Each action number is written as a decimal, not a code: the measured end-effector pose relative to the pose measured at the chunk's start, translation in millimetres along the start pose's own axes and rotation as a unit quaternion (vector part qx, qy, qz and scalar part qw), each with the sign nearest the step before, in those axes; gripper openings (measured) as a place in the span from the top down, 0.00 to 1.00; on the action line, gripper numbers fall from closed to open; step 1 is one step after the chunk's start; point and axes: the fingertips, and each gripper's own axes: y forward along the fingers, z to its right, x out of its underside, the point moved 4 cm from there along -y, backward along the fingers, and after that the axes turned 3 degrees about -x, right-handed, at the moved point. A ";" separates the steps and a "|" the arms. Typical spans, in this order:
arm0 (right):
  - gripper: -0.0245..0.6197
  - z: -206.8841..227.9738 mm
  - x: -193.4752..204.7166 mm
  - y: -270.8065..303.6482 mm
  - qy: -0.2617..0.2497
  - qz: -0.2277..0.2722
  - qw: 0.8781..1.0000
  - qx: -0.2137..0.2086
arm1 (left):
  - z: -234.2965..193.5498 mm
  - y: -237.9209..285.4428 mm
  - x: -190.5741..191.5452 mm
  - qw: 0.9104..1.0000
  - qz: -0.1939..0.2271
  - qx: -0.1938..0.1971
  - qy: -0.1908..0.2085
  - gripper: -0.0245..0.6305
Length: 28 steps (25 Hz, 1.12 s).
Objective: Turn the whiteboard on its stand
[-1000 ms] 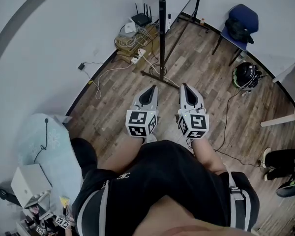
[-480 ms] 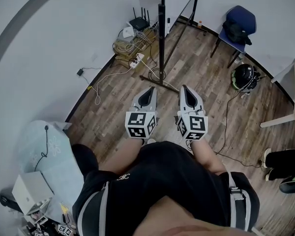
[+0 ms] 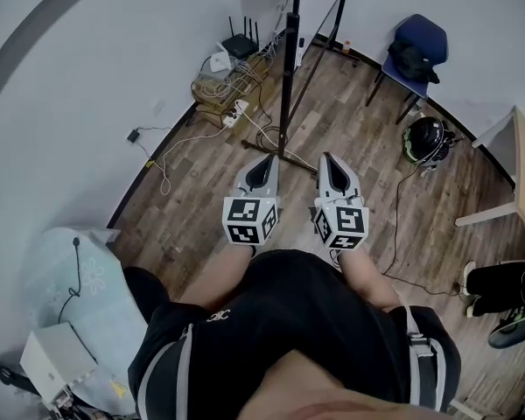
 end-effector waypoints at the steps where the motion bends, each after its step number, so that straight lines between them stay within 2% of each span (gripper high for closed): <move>1: 0.95 -1.8 0.0 2.8 -0.002 0.000 1.000 0.005 | -4.0 0.1 0.7 1.000 0.000 0.004 0.000 0.95; 9: 0.95 -13.4 -0.6 14.4 -0.009 -0.002 0.999 0.032 | -26.6 5.1 1.2 1.000 0.004 0.026 0.008 0.95; 17: 0.95 0.7 5.6 30.1 -0.001 -0.007 0.999 0.035 | -36.7 28.5 3.7 1.000 -0.002 0.024 0.010 0.95; 22: 0.95 24.6 11.6 50.2 0.013 -0.006 0.999 0.028 | -48.3 54.7 2.1 1.000 -0.009 -0.002 0.010 0.95; 28: 0.95 61.7 15.2 92.3 0.035 -0.002 0.999 0.024 | -50.4 100.4 1.2 0.999 -0.026 -0.008 0.017 0.95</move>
